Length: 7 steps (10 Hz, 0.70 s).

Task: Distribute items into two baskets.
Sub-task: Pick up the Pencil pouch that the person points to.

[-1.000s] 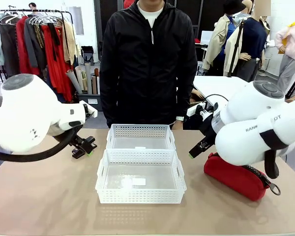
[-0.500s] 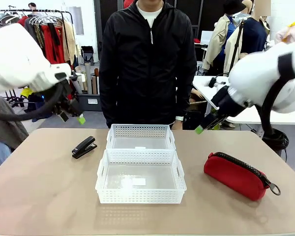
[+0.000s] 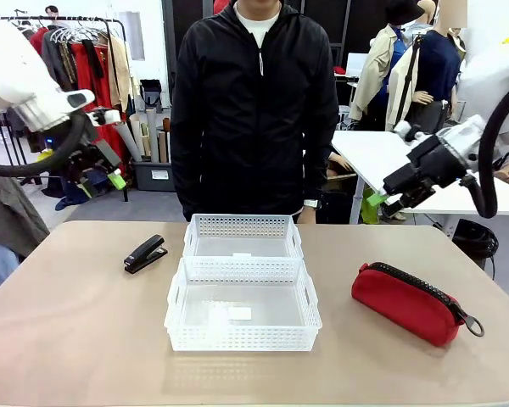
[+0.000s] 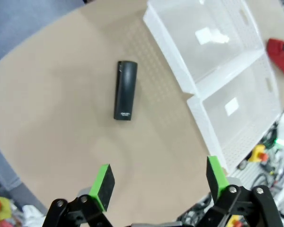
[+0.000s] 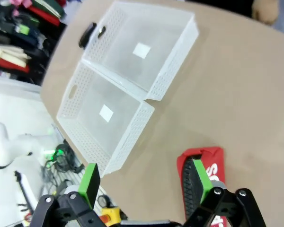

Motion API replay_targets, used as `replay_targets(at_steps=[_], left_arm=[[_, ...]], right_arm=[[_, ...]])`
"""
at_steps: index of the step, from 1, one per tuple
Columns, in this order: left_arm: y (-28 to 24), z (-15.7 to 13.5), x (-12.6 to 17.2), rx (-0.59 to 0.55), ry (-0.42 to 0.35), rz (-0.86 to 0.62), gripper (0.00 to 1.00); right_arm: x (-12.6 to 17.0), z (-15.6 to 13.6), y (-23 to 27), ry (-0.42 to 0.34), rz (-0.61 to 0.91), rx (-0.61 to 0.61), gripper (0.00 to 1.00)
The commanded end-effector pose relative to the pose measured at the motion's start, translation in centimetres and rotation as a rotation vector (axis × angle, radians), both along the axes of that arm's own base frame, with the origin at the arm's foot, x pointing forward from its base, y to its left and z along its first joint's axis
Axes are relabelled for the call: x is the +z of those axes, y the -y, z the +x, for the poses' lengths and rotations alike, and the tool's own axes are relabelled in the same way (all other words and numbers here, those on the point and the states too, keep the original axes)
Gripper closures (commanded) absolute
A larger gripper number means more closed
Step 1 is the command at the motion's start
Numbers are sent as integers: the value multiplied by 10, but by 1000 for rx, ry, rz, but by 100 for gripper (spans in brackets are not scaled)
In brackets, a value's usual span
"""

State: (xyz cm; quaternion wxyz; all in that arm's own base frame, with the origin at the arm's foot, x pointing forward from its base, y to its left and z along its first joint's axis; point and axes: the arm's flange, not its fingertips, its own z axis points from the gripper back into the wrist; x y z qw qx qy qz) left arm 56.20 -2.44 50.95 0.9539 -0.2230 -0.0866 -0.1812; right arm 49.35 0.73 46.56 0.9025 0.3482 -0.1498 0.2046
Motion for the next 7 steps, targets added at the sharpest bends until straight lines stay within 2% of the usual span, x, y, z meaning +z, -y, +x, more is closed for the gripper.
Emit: replay_targets(at_steps=[1,2,5,7], left_arm=[[-42,-6,3,88,65,-132,0],[-70,-17,2,127,117,-198,0],[-121,-28,-21,187,193,-331,0],[-158,-40,-17,200,248,-476,0]], right_arm=[[3,3,23,13,115,-38,0],[3,0,40,16,161,-62,0],[5,-3,80,11,266,-98,0],[4,-18,102,49,320,-130,0]])
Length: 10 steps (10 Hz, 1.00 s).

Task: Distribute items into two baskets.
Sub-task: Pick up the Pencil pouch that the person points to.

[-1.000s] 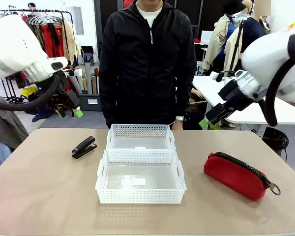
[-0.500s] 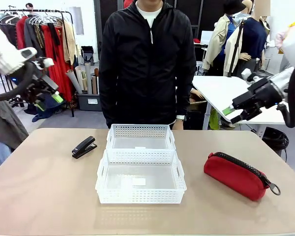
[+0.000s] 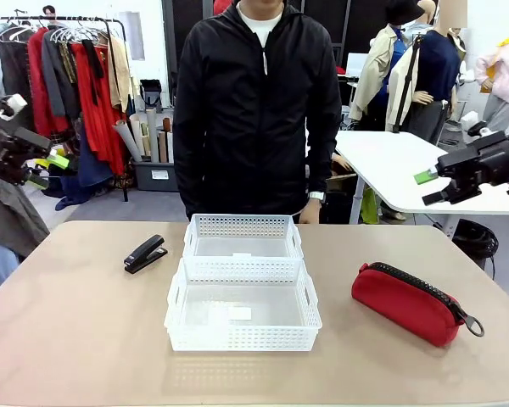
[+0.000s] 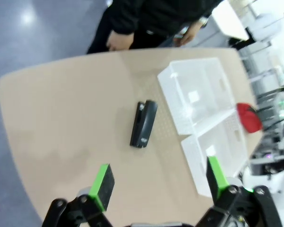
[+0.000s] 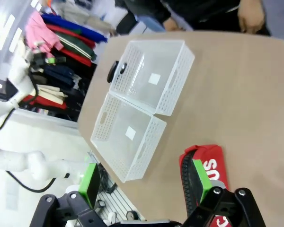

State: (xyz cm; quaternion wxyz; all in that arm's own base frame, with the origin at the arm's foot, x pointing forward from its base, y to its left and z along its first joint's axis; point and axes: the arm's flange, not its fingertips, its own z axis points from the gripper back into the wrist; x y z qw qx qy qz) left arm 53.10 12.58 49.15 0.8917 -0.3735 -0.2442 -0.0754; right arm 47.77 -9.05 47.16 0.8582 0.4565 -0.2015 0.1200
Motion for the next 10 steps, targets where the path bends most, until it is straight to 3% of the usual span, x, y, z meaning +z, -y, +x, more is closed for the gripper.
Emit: replay_targets(at_steps=[1,6,10], left_arm=[[-20,-14,8,-14,68,-98,0],[-40,-23,46,-4,98,-66,0],[-44,-20,44,-42,87,-14,0]], right_arm=[[0,-9,13,63,53,-19,0],[6,-47,55,146,102,-89,0],[-2,-61,73,177,136,-106,0]])
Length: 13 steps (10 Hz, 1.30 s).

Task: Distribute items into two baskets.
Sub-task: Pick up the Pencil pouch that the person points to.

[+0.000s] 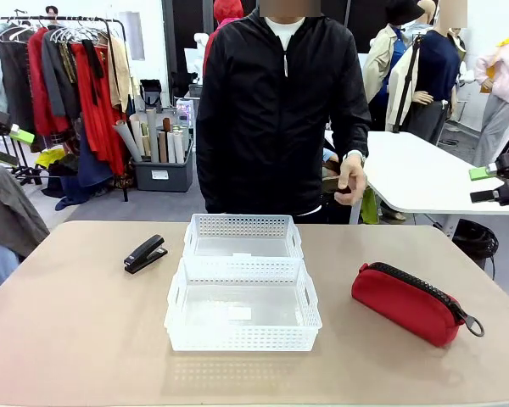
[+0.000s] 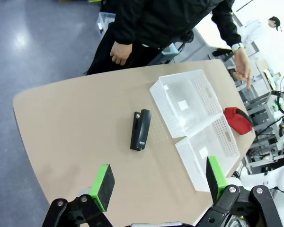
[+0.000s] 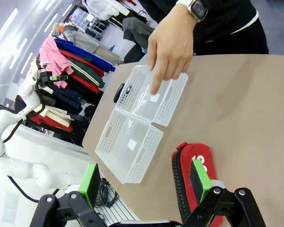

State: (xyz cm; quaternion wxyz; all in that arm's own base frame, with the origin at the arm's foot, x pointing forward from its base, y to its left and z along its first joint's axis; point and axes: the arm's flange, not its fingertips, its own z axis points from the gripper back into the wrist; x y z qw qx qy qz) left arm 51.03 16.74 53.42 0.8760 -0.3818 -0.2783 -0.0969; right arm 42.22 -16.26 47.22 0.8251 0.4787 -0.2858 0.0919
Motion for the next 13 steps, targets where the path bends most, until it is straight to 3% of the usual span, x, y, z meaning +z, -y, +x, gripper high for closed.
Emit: replay_targets(at_steps=[1,7,8,13], left_arm=[[-3,-1,1,-29,5,8,0],[6,3,0,-63,-10,58,0],[2,0,-3,-25,-12,19,0],[2,0,-3,-25,-12,19,0]], right_arm=[[-4,-7,4,56,31,-3,0],[-8,-7,6,69,41,-7,0],[-4,-6,7,9,5,-6,0],[-4,-6,7,9,5,-6,0]])
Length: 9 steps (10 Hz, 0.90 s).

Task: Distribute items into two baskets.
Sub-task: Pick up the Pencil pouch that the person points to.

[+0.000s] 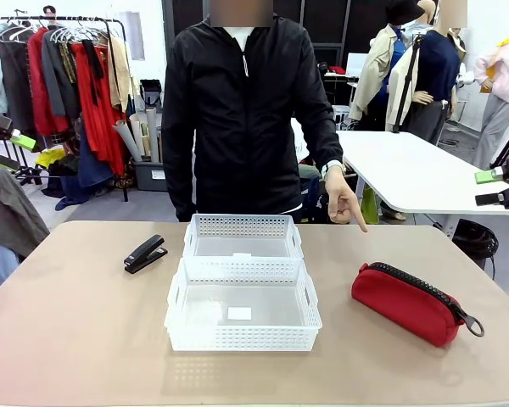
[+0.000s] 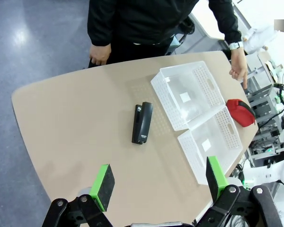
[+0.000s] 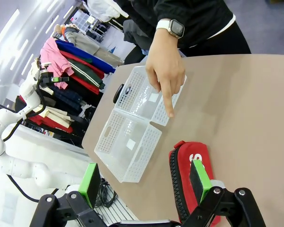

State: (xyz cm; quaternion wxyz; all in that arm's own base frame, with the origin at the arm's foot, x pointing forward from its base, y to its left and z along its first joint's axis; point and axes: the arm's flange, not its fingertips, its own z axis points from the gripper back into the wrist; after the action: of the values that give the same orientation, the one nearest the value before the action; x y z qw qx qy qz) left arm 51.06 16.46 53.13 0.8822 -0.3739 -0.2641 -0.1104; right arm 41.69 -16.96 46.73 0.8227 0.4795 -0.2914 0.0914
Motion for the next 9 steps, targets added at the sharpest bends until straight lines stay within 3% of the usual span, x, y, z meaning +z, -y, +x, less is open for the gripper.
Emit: replay_targets(at_steps=[1,6,9], left_arm=[[0,0,0,4,4,-10,0],[0,0,0,4,4,-10,0],[0,0,0,4,4,-10,0]], right_arm=[[1,0,0,-1,0,-1,0],[0,0,0,0,0,0,0],[6,28,-26,-41,-103,21,0]])
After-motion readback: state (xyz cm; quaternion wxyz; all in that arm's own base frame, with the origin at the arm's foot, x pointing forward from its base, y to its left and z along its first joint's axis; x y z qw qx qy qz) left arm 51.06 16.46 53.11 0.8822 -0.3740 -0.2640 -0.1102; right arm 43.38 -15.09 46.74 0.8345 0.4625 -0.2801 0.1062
